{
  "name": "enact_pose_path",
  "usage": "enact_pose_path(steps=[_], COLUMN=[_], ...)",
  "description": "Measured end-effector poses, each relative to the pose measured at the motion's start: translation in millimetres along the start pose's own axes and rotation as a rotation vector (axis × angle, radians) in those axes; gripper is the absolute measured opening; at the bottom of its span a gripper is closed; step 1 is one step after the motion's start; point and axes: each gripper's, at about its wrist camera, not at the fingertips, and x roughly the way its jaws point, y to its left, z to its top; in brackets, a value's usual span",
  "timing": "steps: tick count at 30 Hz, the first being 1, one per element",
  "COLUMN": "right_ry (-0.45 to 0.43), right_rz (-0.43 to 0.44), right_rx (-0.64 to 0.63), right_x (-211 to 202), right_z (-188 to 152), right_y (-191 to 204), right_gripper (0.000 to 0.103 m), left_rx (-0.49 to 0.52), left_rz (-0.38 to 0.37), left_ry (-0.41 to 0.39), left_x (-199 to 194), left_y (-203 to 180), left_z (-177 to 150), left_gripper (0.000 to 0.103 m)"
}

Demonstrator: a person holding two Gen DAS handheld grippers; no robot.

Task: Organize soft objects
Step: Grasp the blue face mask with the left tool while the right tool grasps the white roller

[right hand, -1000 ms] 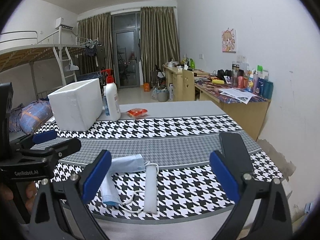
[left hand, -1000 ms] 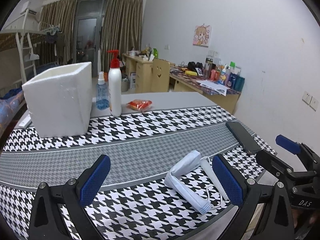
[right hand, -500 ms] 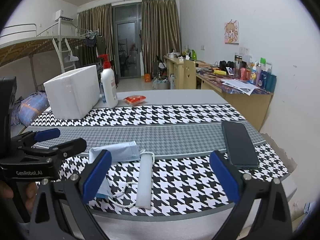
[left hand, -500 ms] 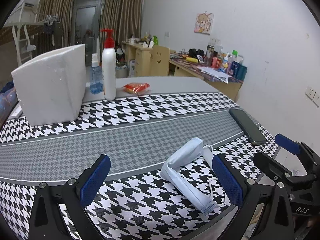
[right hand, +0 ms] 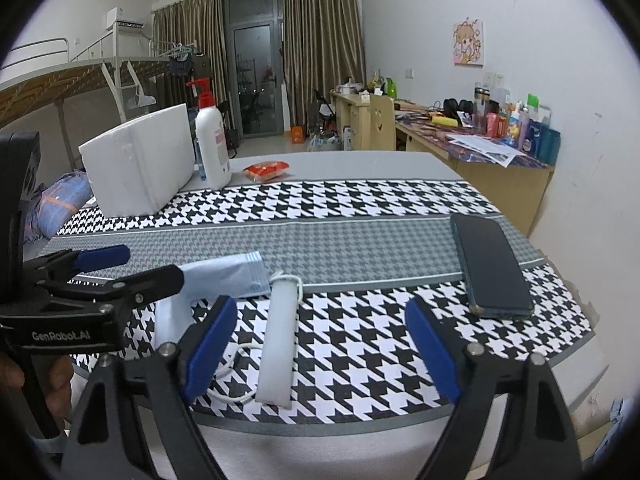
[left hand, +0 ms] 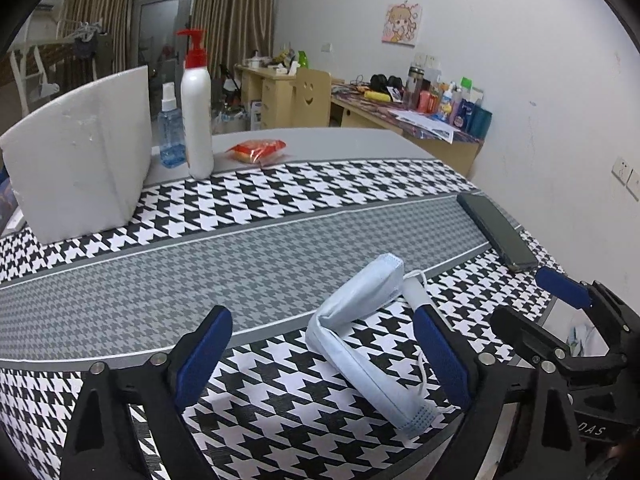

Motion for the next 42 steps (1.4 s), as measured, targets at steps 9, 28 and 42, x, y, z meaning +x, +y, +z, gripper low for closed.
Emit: enact_pose_path(steps=[9,28,42], right_ry=[0.052,0.154,0.206], right_rz=[0.013,0.062,0.085], right_rx=[-0.003,-0.005,-0.092], right_x=[13.5,39.4,43.6], right_z=[-3.3,-13.0,-18.2], right_y=[3.9,7.8,24.0], right_gripper=[0.080,0.059,0.029], left_rx=[0.011,0.015,0.038], left_rz=[-0.011,-0.031,-0.016], left_ry=[0.056,0.124,0.096], left_x=[15.2,33.7,28.8], left_y=[-2.9,0.0,-4.1], left_z=[-3.7,-9.9,-9.1], left_gripper=[0.069,0.016,0.008])
